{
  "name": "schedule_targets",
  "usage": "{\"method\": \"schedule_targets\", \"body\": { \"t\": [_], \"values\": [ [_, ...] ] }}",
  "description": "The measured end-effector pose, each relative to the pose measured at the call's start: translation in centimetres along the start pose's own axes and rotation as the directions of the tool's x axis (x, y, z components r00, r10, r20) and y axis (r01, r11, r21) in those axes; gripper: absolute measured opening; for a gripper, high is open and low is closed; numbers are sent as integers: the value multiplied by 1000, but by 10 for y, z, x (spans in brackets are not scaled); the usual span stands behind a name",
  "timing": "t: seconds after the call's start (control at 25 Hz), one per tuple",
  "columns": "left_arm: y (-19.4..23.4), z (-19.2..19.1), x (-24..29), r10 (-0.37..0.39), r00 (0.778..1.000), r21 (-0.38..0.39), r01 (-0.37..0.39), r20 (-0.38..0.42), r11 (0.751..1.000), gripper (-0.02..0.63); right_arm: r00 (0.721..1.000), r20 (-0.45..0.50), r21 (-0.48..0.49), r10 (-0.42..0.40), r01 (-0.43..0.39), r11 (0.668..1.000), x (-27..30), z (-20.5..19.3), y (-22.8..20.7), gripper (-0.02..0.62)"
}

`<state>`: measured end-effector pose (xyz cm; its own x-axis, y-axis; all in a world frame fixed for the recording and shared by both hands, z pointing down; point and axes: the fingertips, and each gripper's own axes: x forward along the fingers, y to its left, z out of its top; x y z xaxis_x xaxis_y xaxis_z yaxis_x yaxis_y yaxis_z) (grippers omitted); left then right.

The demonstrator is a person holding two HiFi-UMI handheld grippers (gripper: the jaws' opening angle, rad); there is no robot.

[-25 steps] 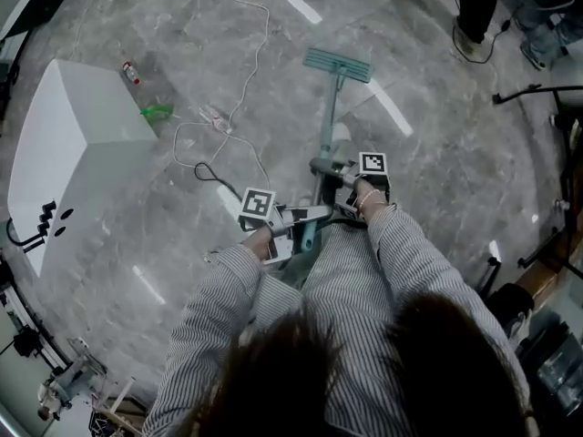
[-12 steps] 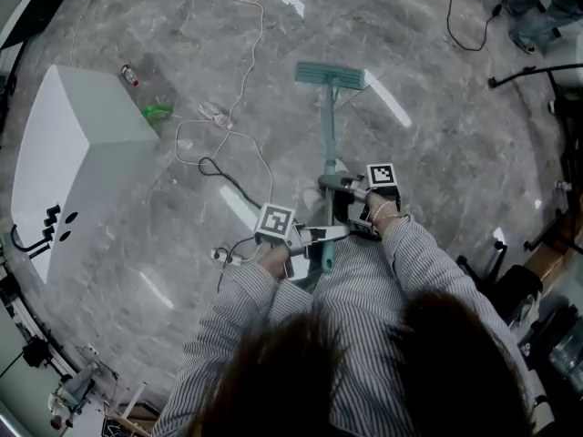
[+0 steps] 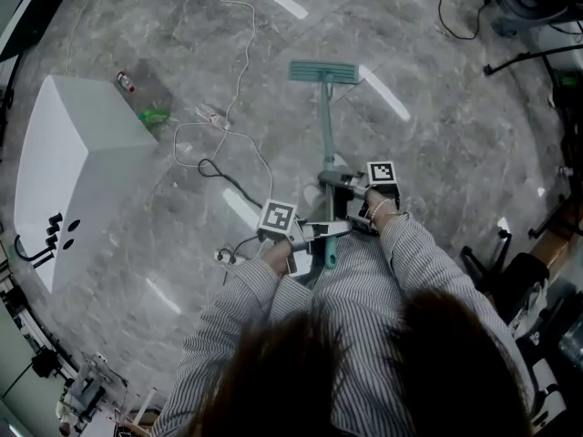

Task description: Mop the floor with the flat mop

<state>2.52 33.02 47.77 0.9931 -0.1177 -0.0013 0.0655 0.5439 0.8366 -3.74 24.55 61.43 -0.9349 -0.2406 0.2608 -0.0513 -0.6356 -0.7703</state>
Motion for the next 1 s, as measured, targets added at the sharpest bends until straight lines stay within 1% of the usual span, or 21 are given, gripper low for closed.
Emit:
{"method": "schedule_targets", "body": {
  "t": [0.28, 0.48, 0.68, 0.8, 1.0],
  "values": [
    [-2, 1, -1, -8, 1000, 1, 8, 10, 1000, 132, 1000, 26, 4, 14, -14, 1000, 1, 1, 1, 126],
    [-4, 1, -1, -21, 1000, -3, 21, 19, 1000, 132, 1000, 9, -7, 2, -2, 1000, 1, 0, 2, 127],
    [-7, 2, -1, -29, 1000, 5, 29, 10, 1000, 133, 1000, -3, -16, 7, -7, 1000, 1, 0, 7, 129],
    [-16, 14, 3, -26, 1000, 10, 26, -4, 1000, 135, 1000, -5, -26, -1, 1, 1000, 4, 12, 17, 130],
    [-30, 51, 15, -8, 1000, 28, 8, -8, 1000, 137, 1000, 7, -40, -4, 5, 999, 9, 50, 38, 130]
  ]
}}
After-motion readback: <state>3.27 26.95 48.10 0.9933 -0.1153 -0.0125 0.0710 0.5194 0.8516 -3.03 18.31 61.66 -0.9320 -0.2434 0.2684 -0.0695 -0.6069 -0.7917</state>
